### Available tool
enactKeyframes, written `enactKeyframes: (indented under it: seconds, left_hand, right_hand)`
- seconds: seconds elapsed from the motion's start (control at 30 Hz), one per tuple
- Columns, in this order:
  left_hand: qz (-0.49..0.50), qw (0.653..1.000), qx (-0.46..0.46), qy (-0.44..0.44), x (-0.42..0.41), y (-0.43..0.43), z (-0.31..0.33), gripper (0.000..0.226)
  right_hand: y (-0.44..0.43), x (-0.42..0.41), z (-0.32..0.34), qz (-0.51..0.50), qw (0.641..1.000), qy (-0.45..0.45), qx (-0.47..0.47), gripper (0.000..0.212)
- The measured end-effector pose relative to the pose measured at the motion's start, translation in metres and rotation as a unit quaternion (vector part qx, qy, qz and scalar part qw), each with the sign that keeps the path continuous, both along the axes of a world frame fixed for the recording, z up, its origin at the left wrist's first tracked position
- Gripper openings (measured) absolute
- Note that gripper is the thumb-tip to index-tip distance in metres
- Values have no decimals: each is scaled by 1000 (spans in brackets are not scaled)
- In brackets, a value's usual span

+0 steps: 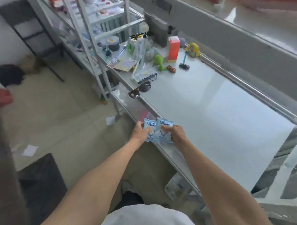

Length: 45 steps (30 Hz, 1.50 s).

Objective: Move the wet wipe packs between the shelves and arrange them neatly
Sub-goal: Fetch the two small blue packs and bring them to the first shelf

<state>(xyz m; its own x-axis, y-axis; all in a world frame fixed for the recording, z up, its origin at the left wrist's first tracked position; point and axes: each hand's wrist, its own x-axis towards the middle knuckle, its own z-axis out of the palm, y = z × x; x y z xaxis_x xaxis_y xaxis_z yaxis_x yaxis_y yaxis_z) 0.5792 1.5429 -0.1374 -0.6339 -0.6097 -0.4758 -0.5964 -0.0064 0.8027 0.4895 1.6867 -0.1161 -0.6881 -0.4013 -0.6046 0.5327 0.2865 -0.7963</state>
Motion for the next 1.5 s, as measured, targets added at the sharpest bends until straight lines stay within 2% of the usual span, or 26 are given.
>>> enactKeyframes:
  seconds: [0.1,0.3,0.4,0.53,0.7,0.87,1.07,1.27,1.5]
  left_hand:
    - [67,997,29,21,20,-51,0,19]
    - [173,983,41,36,59,-158,-5,25]
    - [201,977,48,50,79,-205,2,35]
    - [245,967,53,50,107,-259,-2,31]
    - [281,956,61,55,128,-320,-9,40]
    - [319,943,75,50,133,-392,-21,40]
    - [355,932,61,27,117,-514,-21,45]
    - [369,928,49,18,95,-647,-1,38]
    - [382,921,68,21,80,-772,-8,30]
  right_hand:
    - [-60,9,-1,71,997,-14,-4,9]
    - [-181,15,-22,203,978,9,44,35]
    - [-236,24,-15,236,972,2,16,26]
    - [-304,38,-13,273,962,4,3,21]
    - [-385,48,-27,309,951,3,1,30]
    - [-476,48,-44,347,938,-3,15,10]
    - [-613,27,-59,361,932,-31,8,11]
    - [-751,5,-39,394,916,-69,-25,27]
    - [-879,-9,-35,399,915,-60,-4,19]
